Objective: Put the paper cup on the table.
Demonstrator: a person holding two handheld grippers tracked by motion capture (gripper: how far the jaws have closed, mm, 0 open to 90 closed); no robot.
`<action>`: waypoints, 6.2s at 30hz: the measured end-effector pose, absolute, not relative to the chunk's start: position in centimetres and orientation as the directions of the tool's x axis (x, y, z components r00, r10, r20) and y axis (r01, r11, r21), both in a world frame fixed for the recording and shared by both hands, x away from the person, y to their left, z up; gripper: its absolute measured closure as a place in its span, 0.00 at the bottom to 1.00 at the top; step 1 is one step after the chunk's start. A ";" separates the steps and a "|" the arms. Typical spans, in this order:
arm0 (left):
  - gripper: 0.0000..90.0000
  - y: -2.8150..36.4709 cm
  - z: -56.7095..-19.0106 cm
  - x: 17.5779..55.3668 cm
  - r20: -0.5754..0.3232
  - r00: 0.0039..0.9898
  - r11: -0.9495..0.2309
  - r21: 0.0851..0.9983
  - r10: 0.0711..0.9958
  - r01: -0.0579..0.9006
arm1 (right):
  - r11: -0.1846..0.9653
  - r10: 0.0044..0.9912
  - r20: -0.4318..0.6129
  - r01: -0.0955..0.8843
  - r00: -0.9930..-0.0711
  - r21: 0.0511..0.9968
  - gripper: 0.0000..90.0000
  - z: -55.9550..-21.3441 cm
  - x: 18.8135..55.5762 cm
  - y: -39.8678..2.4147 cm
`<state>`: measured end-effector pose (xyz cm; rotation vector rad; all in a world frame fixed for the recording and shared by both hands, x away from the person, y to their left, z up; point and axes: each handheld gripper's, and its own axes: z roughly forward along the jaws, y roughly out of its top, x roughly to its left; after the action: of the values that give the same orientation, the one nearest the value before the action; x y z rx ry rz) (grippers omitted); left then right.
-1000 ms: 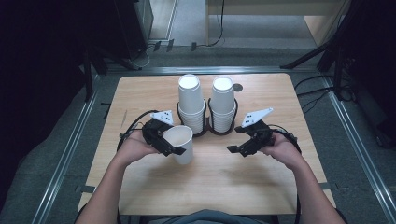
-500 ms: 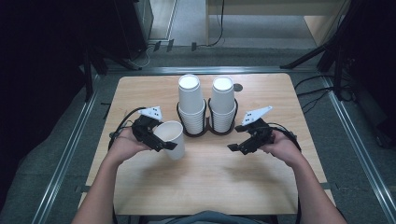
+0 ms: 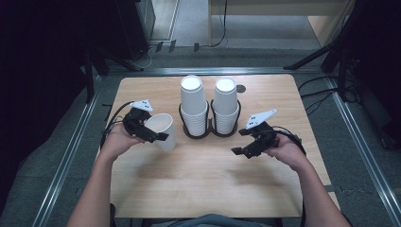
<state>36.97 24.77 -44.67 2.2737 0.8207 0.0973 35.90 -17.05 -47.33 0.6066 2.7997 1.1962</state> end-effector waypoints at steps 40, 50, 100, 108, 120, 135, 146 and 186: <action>0.07 30.6 -47.2 39.7 -0.065 0.614 -0.449 0.623 0.787 0.641 | 0.639 0.384 0.112 0.352 -0.916 0.684 0.21 -48.1 35.2 -17.4; 0.00 30.4 -47.1 39.7 -0.101 0.612 -0.433 0.618 0.784 0.657 | 0.638 0.384 0.110 0.350 -0.917 0.686 0.21 -48.0 35.3 -17.4; 0.00 30.4 -42.1 38.3 -0.200 0.592 -0.355 0.638 0.781 0.683 | 0.646 0.380 0.117 0.354 -0.917 0.676 0.21 -48.0 35.1 -17.4; 0.00 28.9 -41.7 38.0 -0.194 0.626 -0.386 0.639 0.756 0.665 | 0.647 0.378 0.117 0.352 -0.918 0.677 0.21 -48.0 35.2 -17.3; 0.00 26.4 -42.2 37.2 -0.191 0.667 -0.436 0.624 0.720 0.649 | 0.645 0.373 0.121 0.351 -0.920 0.679 0.21 -47.8 35.3 -17.3; 0.00 22.8 -43.2 35.8 -0.163 0.723 -0.497 0.624 0.672 0.603 | 0.652 0.359 0.123 0.343 -0.925 0.676 0.21 -47.8 35.5 -17.0; 0.00 20.3 -44.5 35.1 -0.194 0.749 -0.501 0.635 0.634 0.588 | 0.655 0.350 0.118 0.333 -0.929 0.678 0.21 -47.8 35.3 -16.9; 0.00 12.3 -48.8 33.3 -0.101 0.849 -0.653 0.594 0.519 0.470 | 0.688 0.331 0.113 0.322 -0.937 0.650 0.21 -48.5 34.4 -16.1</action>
<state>33.32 12.28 -48.80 2.3925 0.7177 0.1023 34.42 -16.13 -48.50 0.5557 2.8738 1.1026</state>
